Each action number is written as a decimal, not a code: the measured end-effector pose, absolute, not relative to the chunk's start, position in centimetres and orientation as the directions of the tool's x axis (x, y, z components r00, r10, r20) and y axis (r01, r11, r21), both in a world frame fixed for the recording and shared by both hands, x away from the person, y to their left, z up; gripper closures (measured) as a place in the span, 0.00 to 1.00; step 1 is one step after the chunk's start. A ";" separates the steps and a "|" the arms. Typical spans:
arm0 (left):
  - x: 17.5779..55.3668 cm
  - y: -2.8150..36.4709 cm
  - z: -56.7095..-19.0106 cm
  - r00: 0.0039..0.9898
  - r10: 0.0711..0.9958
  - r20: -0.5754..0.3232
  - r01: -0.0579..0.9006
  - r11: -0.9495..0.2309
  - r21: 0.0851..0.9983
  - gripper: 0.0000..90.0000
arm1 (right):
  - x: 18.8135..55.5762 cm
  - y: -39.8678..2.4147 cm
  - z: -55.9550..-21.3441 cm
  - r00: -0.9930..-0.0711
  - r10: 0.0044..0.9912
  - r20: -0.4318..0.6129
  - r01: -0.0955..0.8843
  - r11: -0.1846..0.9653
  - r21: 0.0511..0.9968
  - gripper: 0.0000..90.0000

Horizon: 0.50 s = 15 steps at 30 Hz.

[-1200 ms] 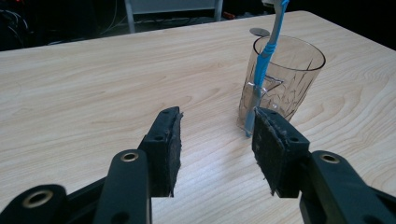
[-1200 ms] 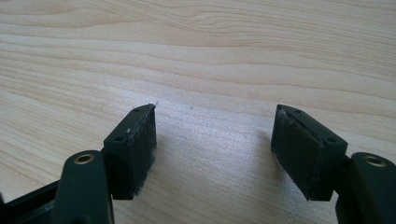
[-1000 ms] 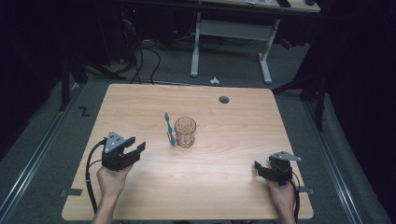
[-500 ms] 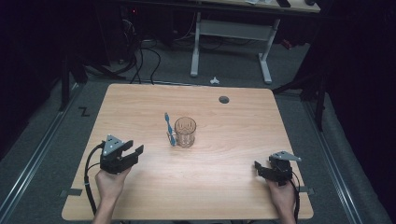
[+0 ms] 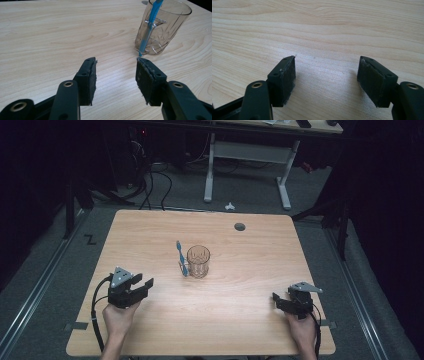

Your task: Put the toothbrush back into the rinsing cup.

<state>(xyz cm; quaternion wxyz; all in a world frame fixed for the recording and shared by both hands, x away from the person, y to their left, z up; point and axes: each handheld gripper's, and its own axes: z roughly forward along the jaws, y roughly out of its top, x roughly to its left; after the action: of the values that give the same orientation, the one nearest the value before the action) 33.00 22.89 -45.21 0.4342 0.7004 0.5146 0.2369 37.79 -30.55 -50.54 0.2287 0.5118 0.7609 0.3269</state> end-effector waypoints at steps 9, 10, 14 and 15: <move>33.0 22.9 -45.8 0.350 0.930 -0.109 0.530 -0.100 0.842 0.57 | 37.8 -30.6 -50.5 -0.372 0.928 -0.014 0.629 0.263 0.732 0.35; 33.0 22.9 -45.9 0.348 0.931 -0.109 0.531 -0.100 0.842 0.57 | 37.8 -30.6 -50.5 -0.371 0.928 -0.014 0.629 0.263 0.732 0.35; 33.1 22.9 -46.2 0.343 0.934 -0.101 0.536 -0.106 0.838 0.57 | 37.8 -30.5 -50.5 -0.372 0.928 -0.014 0.629 0.263 0.732 0.35; 33.1 22.9 -46.3 0.340 0.934 -0.110 0.544 -0.099 0.833 0.56 | 37.8 -30.5 -50.5 -0.371 0.929 -0.013 0.630 0.262 0.732 0.35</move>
<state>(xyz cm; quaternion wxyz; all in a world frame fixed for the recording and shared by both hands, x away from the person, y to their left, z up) 33.10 22.91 -46.30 0.4179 0.7037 0.5251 0.2334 37.79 -30.54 -50.54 0.2287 0.5121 0.7607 0.3269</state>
